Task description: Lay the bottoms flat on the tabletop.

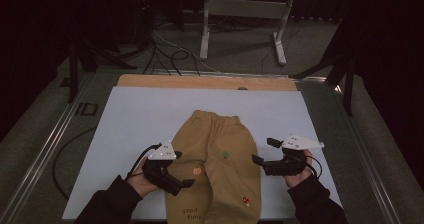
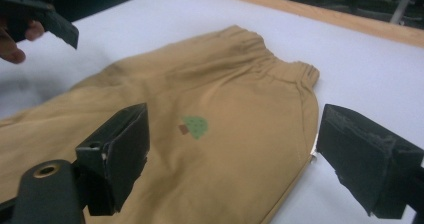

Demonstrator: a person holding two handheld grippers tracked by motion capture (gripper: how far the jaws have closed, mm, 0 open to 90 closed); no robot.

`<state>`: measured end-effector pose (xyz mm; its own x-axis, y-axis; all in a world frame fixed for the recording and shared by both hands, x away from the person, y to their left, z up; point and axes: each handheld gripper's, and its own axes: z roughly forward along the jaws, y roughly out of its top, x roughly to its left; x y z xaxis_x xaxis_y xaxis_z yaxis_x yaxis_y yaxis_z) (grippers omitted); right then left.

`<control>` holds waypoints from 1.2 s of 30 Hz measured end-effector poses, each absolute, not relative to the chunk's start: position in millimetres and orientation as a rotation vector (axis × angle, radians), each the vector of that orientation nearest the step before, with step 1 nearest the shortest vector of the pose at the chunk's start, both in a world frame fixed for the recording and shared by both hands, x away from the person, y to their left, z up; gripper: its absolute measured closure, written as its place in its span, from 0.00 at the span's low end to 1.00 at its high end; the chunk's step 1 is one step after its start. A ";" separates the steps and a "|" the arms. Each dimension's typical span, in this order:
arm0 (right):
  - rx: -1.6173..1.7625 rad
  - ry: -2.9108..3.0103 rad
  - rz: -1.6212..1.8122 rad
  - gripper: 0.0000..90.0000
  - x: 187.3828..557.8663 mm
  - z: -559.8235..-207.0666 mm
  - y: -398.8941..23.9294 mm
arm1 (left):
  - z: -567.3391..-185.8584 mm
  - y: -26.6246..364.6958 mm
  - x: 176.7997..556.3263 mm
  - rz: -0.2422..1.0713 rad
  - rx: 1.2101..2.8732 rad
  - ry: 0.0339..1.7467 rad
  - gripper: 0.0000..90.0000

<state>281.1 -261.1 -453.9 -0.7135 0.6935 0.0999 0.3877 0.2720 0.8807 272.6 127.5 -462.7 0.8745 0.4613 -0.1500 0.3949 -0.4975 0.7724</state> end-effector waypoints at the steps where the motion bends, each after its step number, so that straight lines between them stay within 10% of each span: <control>1: 0.995 2.236 1.400 0.16 283.7 -456.3 -259.8 | -463.4 128.0 276.1 0.111 2.152 0.619 0.00; 18: 1.188 2.296 1.144 0.23 345.1 -506.6 -234.6 | -487.0 135.1 360.7 0.289 2.161 0.867 0.01; 29: 1.312 2.275 0.989 0.48 370.3 -523.8 -224.4 | -520.8 129.6 401.0 0.400 2.203 1.002 0.34; 36: 1.295 2.282 0.988 0.84 370.5 -522.5 -223.8 | -523.9 124.4 411.0 0.352 2.171 1.021 0.64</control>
